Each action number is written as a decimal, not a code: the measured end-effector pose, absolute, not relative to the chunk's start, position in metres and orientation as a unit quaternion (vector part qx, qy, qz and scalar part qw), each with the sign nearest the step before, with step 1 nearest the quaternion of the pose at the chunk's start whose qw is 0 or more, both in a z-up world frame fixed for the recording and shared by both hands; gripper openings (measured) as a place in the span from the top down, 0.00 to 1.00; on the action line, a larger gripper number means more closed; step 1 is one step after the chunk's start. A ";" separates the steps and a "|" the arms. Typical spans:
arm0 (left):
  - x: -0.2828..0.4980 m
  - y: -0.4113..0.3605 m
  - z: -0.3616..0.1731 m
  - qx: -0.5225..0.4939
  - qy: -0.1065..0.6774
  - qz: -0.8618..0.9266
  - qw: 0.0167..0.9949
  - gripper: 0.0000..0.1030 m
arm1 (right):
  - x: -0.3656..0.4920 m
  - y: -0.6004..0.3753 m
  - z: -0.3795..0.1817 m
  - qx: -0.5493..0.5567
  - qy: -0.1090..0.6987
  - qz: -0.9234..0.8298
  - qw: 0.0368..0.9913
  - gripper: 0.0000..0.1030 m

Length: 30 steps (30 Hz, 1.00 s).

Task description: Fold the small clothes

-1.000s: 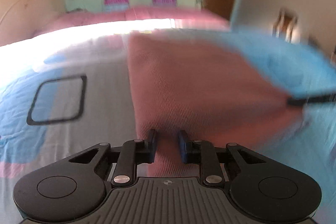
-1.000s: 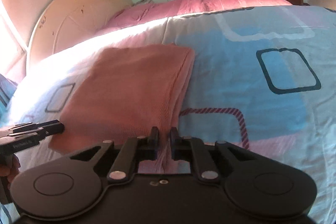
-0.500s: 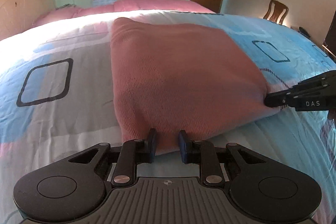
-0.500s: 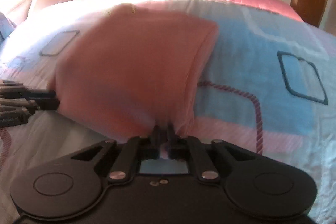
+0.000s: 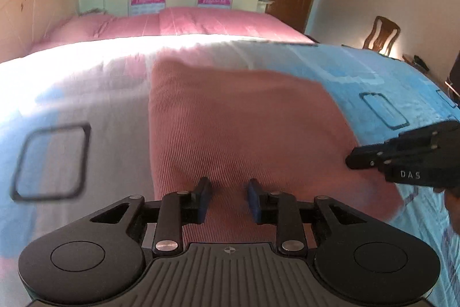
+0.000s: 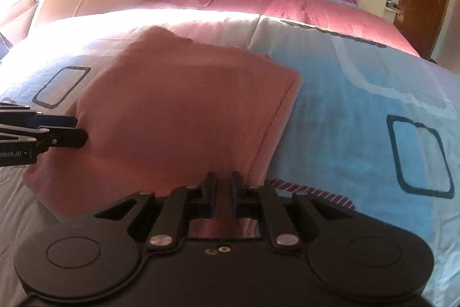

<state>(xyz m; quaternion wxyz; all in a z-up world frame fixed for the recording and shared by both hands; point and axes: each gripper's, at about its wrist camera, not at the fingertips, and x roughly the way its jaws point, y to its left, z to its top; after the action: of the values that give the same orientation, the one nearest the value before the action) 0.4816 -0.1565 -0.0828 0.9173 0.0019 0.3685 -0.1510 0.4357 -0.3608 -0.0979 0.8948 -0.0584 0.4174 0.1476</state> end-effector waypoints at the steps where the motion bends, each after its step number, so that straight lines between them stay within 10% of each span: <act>1: 0.477 -0.155 -0.076 0.004 0.352 -0.148 0.924 0.73 | 0.433 -0.360 -0.088 -0.062 0.404 0.146 0.901 0.85; 10: 0.485 -0.169 -0.082 0.033 0.361 -0.140 0.921 0.68 | 0.448 -0.345 -0.105 -0.098 0.409 0.146 0.895 0.82; 12: 0.481 -0.162 -0.074 0.035 0.344 -0.129 0.929 0.65 | 0.441 -0.351 -0.096 -0.075 0.394 0.146 0.904 0.69; 14: 0.483 -0.149 -0.071 0.032 0.333 -0.113 0.936 0.32 | 0.435 -0.369 -0.088 -0.033 0.375 0.141 0.916 0.62; 18: 0.492 -0.133 -0.078 0.020 0.344 -0.106 0.933 0.21 | 0.439 -0.407 -0.087 0.044 0.386 0.131 0.912 0.62; 30: 0.527 -0.112 -0.114 -0.108 0.424 -0.140 0.888 0.20 | 0.457 -0.488 -0.132 0.318 0.452 0.197 0.810 0.40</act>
<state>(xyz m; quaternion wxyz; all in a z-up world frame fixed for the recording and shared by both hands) 0.5273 -0.1116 -0.1141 0.8880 -0.1084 0.4245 -0.1400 0.4567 -0.4885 -0.1322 0.8098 0.3176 0.4521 0.1973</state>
